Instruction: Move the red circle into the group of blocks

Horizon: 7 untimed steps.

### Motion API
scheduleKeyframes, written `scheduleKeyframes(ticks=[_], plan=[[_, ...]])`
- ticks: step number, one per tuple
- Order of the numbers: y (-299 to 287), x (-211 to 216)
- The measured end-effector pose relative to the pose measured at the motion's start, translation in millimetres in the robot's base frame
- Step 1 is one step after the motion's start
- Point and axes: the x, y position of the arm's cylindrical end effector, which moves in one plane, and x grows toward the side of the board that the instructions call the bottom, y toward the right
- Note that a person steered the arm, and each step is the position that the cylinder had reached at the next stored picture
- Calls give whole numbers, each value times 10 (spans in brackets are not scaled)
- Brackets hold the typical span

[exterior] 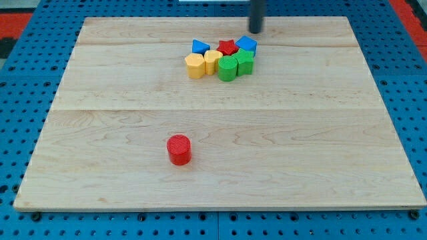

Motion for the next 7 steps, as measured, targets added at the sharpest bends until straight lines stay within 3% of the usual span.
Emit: scheduleKeyframes(ticks=[1,2,3,4,5,7], plan=[[1264,334],[1707,1599],[775,2665],[-500,3139],[-1425,2896],[-1929,3184]])
